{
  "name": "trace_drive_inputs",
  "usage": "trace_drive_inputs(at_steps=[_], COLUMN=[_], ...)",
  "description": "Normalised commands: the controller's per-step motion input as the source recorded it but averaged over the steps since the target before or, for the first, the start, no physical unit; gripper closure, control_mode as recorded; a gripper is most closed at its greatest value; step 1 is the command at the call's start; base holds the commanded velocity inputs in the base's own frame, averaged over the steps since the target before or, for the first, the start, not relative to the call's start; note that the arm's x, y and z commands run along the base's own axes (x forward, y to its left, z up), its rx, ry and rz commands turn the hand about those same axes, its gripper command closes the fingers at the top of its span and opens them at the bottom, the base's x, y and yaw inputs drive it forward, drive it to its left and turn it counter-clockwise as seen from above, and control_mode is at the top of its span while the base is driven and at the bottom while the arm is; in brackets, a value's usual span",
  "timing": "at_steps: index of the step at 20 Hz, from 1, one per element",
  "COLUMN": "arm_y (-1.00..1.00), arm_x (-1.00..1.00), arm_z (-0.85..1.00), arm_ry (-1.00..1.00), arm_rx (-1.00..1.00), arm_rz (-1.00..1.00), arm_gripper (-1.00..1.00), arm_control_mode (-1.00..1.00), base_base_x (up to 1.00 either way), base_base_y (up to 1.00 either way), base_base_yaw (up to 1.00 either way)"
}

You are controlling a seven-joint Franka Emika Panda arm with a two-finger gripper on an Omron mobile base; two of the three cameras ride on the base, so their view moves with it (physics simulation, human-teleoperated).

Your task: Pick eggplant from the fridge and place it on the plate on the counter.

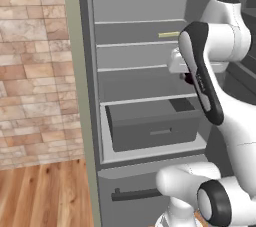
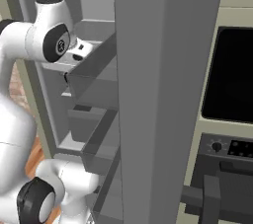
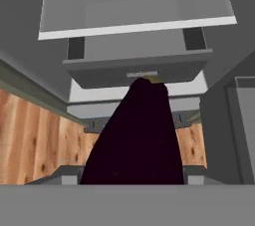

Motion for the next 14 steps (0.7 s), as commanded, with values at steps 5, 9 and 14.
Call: trace_drive_inputs(at_steps=[5,9,14], arm_y=[0.01,0.03,0.0], arm_x=[-0.87,-0.73,-0.66], arm_z=[-0.44,-0.39,-0.21], arm_ry=[0.16,0.11,0.01], arm_rx=[-0.06,-0.04,0.0], arm_rz=[-0.01,0.0,0.0], arm_gripper=[1.0,1.0,1.0], arm_control_mode=[-1.0,-1.0,-1.0], base_base_x=[0.0,0.0,0.0], base_base_y=[0.0,0.0,0.0], base_base_yaw=[0.0,0.0,0.0])
